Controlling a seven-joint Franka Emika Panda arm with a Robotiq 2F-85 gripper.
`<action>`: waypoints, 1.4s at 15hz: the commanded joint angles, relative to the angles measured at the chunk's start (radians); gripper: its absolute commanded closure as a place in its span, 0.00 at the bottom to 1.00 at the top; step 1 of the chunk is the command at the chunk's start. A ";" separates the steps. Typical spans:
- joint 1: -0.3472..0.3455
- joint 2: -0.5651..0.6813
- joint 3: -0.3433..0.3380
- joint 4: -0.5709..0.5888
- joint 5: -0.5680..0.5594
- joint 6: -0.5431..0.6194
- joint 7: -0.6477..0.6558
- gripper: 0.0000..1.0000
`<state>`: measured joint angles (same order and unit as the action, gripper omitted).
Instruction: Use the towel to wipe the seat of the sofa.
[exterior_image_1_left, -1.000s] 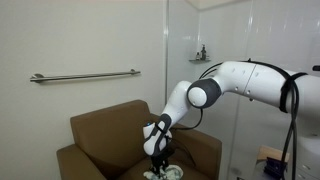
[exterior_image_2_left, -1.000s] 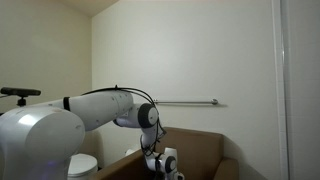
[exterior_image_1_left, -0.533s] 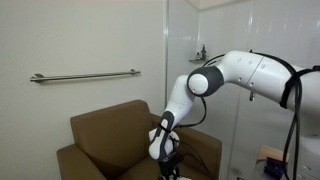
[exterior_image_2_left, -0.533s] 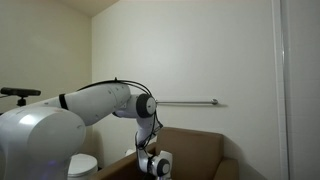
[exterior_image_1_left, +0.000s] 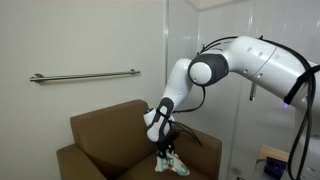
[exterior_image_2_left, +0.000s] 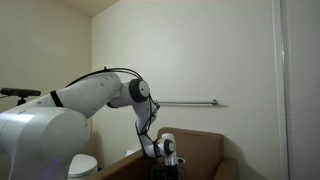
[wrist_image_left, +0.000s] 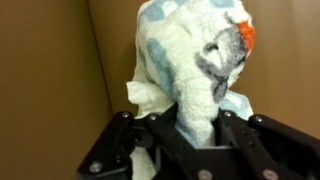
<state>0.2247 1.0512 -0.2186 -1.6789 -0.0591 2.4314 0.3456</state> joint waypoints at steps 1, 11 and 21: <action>0.032 0.047 -0.062 0.159 -0.082 -0.027 0.054 0.93; -0.145 0.376 0.108 0.549 -0.025 -0.205 -0.109 0.93; -0.120 0.227 0.152 0.248 -0.032 -0.207 -0.082 0.93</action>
<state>0.0876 1.3926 -0.0771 -1.2331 -0.1072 2.2328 0.2279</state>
